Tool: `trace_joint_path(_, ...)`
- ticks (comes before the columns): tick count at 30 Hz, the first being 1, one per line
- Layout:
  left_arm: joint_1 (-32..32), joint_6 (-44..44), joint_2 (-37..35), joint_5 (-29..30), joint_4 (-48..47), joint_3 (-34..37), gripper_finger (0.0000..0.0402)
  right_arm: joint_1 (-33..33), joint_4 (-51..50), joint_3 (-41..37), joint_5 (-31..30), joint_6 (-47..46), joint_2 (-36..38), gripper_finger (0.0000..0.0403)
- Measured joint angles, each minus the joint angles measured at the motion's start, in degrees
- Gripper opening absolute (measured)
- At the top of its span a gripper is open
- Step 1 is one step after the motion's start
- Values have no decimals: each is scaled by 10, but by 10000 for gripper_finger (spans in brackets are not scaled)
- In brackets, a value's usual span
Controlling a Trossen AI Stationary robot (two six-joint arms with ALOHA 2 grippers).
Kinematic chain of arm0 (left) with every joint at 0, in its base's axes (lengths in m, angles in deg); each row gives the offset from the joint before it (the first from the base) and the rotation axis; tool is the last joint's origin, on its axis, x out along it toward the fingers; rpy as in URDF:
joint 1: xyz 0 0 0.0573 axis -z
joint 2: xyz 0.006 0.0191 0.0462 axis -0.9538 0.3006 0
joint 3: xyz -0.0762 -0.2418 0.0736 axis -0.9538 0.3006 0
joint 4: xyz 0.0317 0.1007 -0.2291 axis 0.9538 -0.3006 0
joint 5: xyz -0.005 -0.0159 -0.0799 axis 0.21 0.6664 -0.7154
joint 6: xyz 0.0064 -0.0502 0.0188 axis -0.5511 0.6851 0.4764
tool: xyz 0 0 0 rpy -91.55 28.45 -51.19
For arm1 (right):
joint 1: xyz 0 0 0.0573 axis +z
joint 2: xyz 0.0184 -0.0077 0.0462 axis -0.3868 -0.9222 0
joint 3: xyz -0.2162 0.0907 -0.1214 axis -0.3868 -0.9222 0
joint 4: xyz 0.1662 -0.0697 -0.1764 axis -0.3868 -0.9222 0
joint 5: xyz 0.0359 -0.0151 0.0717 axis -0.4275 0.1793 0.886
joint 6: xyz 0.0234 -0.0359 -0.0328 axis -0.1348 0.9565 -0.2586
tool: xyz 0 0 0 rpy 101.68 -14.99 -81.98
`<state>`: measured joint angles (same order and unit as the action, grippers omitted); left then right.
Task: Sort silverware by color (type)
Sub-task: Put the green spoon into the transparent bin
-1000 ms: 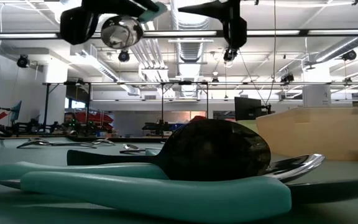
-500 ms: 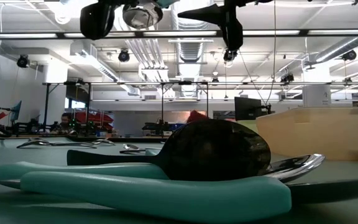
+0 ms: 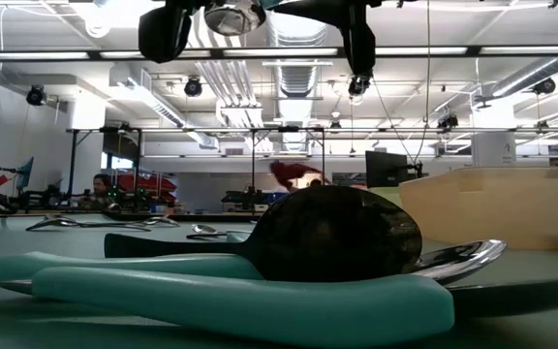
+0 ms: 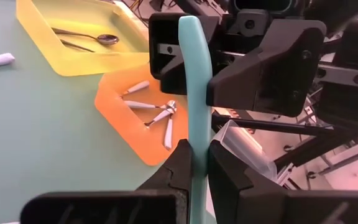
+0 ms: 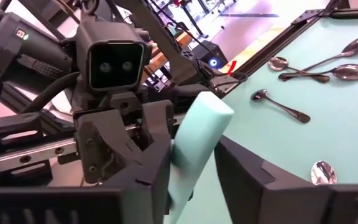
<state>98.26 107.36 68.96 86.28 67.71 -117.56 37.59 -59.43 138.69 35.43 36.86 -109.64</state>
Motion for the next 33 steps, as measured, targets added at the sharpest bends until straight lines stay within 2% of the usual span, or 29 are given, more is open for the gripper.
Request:
trace_joint_path(5,0,-6,0,-2,1,0,12,0,4,0,8,-2,0,51)
trace_joint_path(7,0,-6,0,-3,3,0,23,0,4,1,9,-2,0,45)
trace_joint_path(17,-1,-14,-1,-45,-11,0,133,-2,-17,-1,31,5,11,38)
trace_joint_path(22,0,-14,-1,-159,-22,0,150,-2,-78,-1,63,-12,52,38)
trace_joint_path(26,5,-13,-1,-265,-46,0,147,15,-180,-1,90,-48,93,38)
trace_joint_path(30,22,6,-1,-340,-102,0,139,48,-268,-1,126,-108,131,38)
trace_joint_path(33,43,28,-1,-372,-160,0,134,85,-320,-1,151,-153,147,38)
